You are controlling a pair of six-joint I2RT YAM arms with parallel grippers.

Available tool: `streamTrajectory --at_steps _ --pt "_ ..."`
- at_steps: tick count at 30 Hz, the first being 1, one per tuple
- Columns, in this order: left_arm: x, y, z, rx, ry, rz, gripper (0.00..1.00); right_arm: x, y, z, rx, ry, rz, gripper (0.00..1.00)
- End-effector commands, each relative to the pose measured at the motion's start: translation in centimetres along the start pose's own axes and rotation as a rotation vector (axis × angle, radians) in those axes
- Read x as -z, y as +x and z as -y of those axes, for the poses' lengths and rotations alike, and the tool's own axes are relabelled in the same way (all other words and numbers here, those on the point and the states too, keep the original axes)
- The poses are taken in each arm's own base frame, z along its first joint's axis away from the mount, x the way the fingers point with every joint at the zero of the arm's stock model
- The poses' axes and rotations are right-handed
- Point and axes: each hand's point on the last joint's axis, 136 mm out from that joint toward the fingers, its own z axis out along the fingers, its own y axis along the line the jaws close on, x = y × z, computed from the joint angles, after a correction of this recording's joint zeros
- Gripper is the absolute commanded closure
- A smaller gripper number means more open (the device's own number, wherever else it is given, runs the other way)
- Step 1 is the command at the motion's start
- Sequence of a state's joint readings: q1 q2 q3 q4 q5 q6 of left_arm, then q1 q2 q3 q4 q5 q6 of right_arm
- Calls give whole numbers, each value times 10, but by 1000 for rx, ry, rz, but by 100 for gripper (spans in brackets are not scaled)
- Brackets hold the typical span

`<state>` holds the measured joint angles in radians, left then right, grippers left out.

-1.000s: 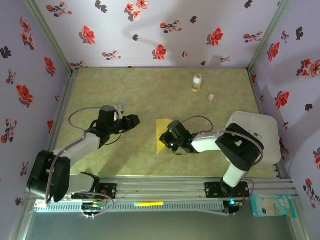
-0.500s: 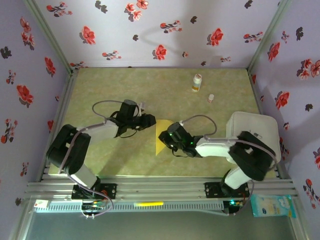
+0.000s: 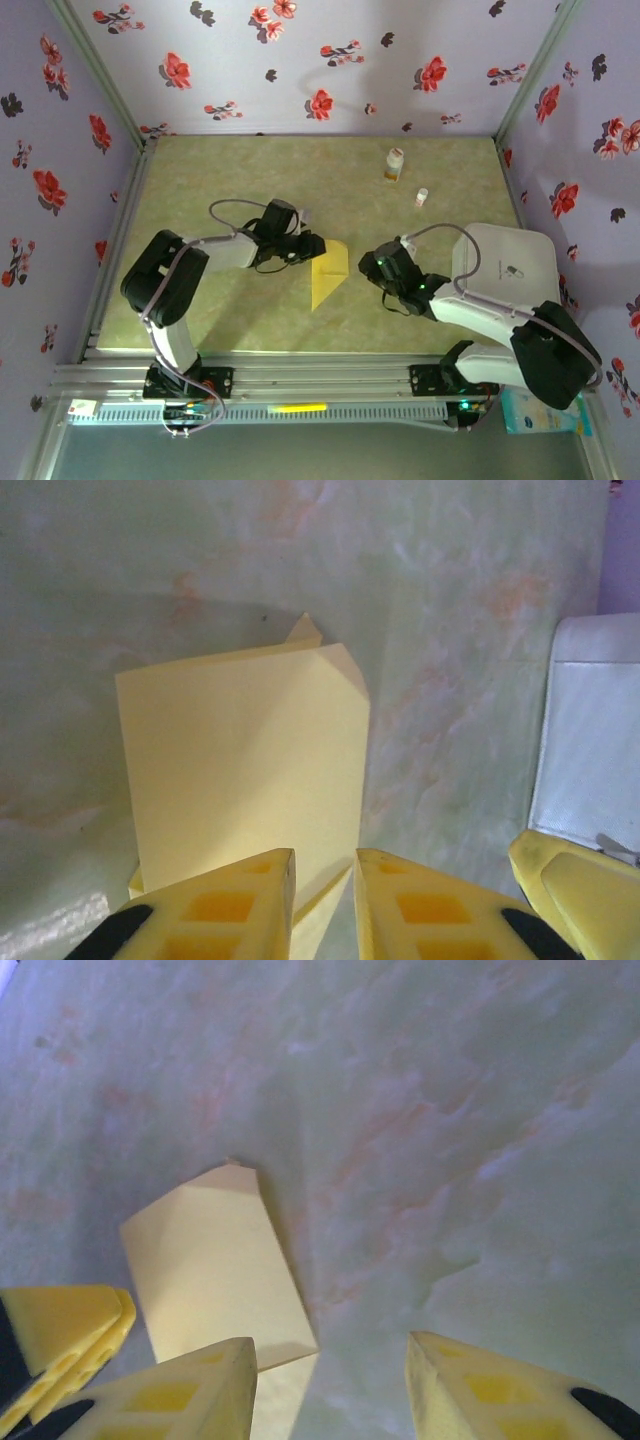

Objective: Fold a paper plane with a square sheet of paper (pick it up from the middle)
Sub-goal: Fold the wing for the fifth time at the center of the table.

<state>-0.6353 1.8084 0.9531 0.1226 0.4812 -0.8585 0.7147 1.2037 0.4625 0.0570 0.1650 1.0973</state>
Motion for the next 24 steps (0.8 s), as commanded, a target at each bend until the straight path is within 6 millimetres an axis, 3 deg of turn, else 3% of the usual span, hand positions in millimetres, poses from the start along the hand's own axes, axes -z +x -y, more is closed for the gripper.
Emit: streamTrajectory --at_steps 1,8,14,24 --pt "-7 5 -10 16 -49 -42 79 -1 4 -11 53 -85 -20 56" --pt "-17 19 -38 43 -118 -75 82 -12 19 -19 119 -70 -162 53" --pt "-19 33 -59 43 -159 -108 87 -29 26 -24 71 -89 -279 53" --pt "-16 38 -68 20 -164 -127 89 -55 29 -32 -37 -161 -376 58"
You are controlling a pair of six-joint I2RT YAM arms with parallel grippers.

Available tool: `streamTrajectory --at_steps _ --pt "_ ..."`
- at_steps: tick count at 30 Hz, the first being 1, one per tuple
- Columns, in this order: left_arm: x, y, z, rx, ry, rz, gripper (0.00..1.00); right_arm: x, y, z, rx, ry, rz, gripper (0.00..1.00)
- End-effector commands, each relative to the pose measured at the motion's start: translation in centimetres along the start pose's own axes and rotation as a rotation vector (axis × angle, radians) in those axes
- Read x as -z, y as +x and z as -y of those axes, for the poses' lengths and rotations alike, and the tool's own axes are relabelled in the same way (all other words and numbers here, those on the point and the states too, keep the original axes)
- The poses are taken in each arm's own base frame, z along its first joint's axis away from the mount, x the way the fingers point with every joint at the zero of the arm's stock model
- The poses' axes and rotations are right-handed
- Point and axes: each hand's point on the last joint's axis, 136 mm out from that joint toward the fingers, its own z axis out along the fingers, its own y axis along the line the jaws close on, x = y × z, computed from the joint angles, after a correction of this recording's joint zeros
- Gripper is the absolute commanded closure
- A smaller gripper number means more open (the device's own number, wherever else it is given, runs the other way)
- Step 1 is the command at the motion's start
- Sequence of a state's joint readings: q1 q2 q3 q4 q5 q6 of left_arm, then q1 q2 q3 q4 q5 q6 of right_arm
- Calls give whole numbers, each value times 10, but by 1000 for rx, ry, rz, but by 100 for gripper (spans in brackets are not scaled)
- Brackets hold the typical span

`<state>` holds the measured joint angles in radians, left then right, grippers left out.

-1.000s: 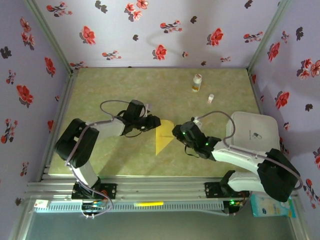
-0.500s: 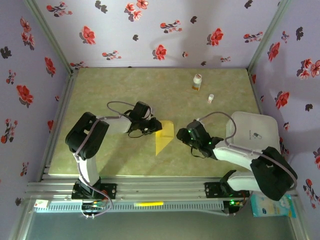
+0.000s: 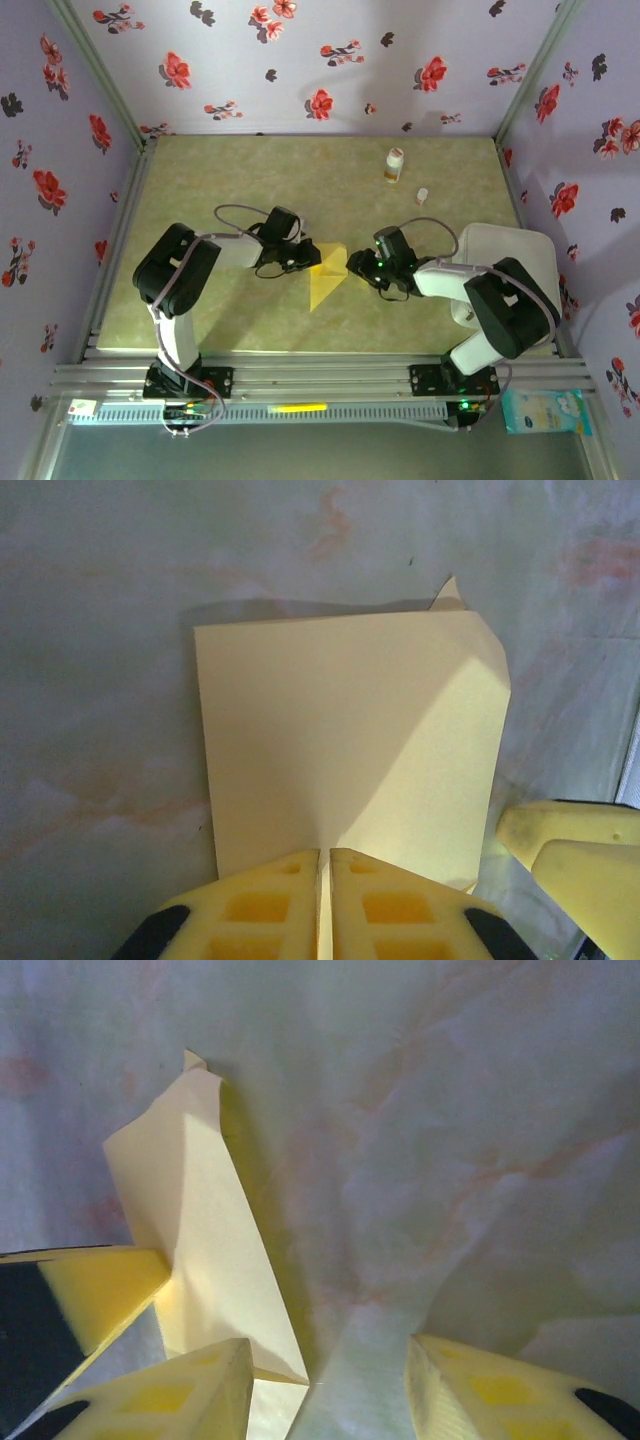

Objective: Fold a paper plane with a square sheet of paper (pick it up from the middle)
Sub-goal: Fold the wing for the fifth time at the center of the table.

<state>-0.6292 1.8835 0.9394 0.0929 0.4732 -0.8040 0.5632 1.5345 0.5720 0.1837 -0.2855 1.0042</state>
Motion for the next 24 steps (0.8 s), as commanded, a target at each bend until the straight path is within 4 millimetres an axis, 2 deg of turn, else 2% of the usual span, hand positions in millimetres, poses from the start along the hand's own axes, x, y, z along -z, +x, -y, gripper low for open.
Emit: streamTrajectory --at_steps 1,8,15,24 --pt "-4 20 -31 13 -80 -64 89 -8 -2 -21 -2 -77 -33 58" --pt "-5 20 -28 9 -63 -72 89 -15 -5 -22 -12 -84 -38 66" --pt "-4 18 -27 7 -59 -71 90 -18 -6 -32 -12 -129 -57 74" --pt "-3 18 -27 7 -57 -69 90 -19 -5 -36 -7 -143 -67 73"
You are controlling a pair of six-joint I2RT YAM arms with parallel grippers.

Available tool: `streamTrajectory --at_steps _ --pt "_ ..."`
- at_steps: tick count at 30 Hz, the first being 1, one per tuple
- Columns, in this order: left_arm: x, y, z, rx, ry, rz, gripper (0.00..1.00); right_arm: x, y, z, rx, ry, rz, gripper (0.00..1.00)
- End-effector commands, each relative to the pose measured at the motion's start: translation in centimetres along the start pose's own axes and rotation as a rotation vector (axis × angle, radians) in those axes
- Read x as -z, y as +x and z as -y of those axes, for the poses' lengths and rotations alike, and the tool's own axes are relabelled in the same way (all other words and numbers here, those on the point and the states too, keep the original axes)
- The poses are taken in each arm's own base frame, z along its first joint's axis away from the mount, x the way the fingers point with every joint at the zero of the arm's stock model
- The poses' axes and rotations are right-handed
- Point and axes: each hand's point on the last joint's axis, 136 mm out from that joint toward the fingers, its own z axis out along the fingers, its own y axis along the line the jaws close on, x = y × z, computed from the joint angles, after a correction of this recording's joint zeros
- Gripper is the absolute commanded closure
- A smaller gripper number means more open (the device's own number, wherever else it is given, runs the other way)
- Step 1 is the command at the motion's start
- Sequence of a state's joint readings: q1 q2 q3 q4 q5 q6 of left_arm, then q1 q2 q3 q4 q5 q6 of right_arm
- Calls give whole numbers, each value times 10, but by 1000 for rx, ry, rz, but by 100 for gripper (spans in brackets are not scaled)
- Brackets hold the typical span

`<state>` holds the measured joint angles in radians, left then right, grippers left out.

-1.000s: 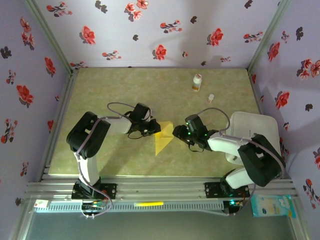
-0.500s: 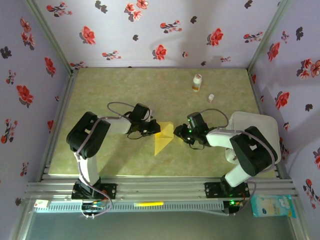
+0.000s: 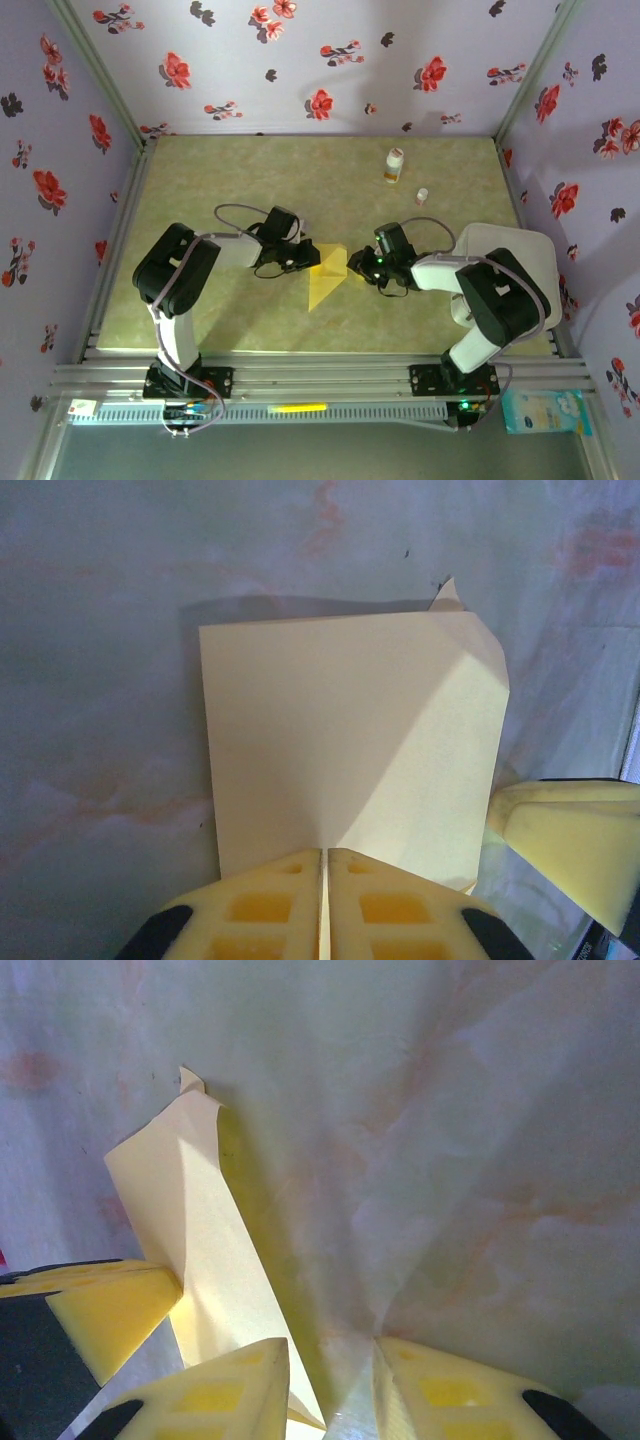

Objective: Fold a paper plane with a square sheet of paper (pick it up from the middle)
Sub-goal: Fold the wing for the fifth time at the center of the table.

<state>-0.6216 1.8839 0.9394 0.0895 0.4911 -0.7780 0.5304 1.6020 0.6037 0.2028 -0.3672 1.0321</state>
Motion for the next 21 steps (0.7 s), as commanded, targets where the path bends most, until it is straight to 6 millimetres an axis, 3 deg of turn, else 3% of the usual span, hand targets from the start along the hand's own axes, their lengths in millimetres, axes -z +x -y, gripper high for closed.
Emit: streamTrajectory --at_steps 1,21 --pt "-4 18 -27 27 -67 -61 90 -10 -1 -35 54 -123 -17 73" --pt "-2 16 -23 28 -60 -58 91 -6 -1 -35 62 -102 -19 72"
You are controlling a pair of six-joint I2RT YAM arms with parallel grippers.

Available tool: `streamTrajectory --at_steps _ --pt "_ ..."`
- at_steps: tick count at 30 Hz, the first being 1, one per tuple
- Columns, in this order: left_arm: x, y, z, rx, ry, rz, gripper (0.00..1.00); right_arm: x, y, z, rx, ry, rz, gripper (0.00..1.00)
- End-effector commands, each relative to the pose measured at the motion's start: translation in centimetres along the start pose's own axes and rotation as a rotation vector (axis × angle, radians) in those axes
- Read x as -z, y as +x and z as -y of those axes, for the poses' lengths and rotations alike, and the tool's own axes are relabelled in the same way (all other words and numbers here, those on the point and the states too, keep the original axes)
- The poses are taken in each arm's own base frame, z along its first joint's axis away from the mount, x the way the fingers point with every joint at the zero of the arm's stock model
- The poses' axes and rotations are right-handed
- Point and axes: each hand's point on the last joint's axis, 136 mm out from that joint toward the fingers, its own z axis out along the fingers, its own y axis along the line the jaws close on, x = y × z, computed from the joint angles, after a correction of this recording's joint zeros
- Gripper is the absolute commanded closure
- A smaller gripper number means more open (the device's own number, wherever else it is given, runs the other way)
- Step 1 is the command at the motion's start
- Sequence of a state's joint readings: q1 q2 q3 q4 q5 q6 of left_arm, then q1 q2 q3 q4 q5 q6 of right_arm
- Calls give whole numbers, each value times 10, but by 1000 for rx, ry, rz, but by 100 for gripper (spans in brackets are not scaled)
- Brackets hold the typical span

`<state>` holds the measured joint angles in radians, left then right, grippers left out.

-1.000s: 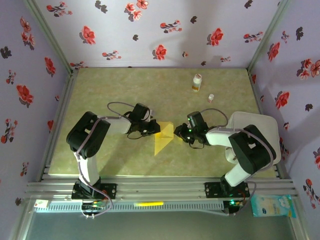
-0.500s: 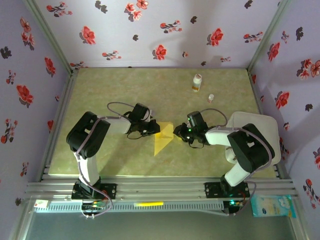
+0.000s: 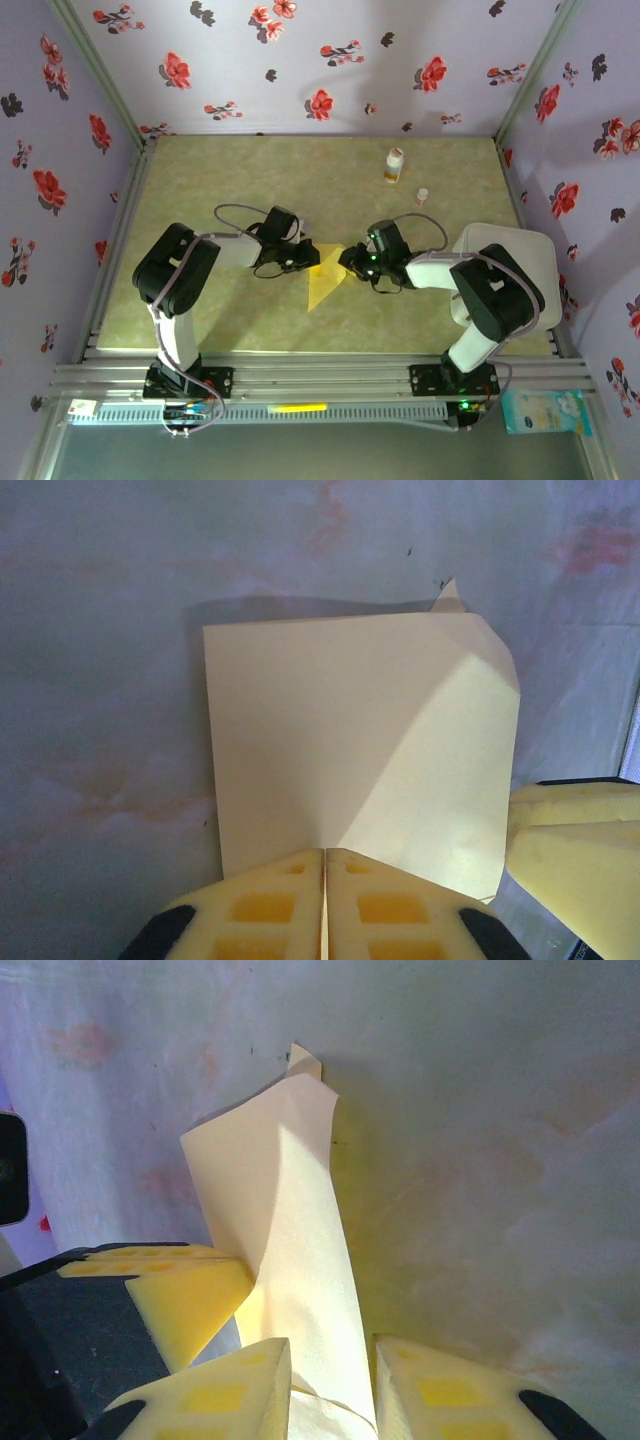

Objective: Fold a paper plane with a square sheet of paper (pick it up from the middle)
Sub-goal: Fold the wing for the fifth time at the center of the table.

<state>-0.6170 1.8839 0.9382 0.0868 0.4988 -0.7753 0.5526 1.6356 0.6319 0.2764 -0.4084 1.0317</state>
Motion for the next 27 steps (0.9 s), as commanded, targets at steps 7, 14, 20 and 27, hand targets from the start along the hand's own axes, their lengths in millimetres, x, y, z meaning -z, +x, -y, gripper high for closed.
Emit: streamTrajectory --at_steps 7,14,20,27 --pt "-1 15 -22 23 -57 -52 91 1 -3 -15 62 -19 -22 69" --pt "-1 15 -19 25 -41 -53 91 -2 -4 -15 74 -23 -41 69" --pt "0 15 -19 25 -38 -52 91 -4 -5 -13 79 -26 -51 69" --pt "1 15 -16 20 -29 -53 91 -7 -5 -13 88 -38 -69 71"
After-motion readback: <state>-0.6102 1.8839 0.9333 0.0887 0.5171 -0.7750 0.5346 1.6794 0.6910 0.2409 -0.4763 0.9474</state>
